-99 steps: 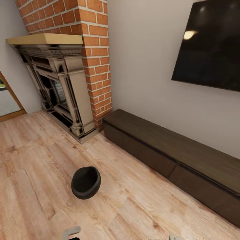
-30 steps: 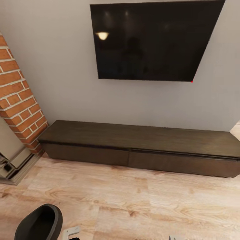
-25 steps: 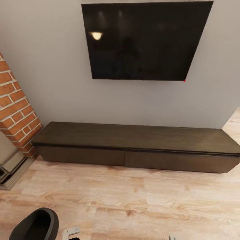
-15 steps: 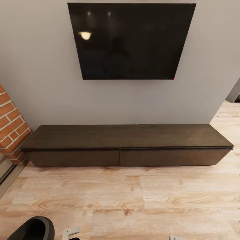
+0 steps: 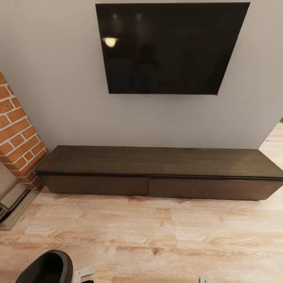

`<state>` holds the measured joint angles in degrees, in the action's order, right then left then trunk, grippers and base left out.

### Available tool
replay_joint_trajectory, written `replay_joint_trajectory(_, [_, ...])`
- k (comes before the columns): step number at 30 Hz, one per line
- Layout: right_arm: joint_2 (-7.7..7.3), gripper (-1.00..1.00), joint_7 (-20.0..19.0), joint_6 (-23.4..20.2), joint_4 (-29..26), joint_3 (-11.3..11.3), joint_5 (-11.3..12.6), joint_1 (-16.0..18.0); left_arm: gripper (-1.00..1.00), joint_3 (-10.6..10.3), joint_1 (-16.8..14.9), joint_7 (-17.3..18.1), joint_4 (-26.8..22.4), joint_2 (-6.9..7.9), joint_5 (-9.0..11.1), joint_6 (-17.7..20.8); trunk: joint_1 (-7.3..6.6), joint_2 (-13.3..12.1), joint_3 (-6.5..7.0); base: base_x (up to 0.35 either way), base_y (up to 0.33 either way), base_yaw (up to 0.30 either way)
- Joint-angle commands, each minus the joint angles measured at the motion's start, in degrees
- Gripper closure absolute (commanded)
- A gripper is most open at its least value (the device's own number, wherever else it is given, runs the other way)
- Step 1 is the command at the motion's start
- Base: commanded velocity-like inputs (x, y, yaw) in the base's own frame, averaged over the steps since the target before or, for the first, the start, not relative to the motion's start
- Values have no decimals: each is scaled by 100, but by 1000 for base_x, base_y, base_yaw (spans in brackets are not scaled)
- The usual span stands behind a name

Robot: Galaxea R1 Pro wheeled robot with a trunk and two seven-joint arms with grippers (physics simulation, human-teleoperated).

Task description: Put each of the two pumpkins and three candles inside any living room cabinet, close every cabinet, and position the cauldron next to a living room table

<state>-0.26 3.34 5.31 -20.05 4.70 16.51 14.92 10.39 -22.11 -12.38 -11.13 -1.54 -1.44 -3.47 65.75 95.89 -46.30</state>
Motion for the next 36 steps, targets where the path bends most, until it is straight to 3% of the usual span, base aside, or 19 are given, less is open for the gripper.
replay_joint_trajectory(1, [-2, -100, 35, 22, 2, 47, 54, 2, -100, 33, -4, -9, 5, -2, -15, -22, 0, 2, -5, 118, 1, 92])
replay_joint_trajectory(9, [0, -100, 35, 22, 2, 41, 54, 2, -100, 33, -4, -10, 5, 3, -15, -22, 0, 2, -6, 144, 24, -15])
replay_joint_trajectory(17, [0, -100, 35, 22, 2, 40, 54, 2, -100, 33, -4, -10, 136, -3, -15, -316, 0, 2, -6, 70, 23, -39])
replay_joint_trajectory(36, [-7, -100, 20, 22, -7, 31, 54, 2, -100, 33, -4, -10, 164, 5, -23, -356, 0, 2, -6, 57, 36, 0])
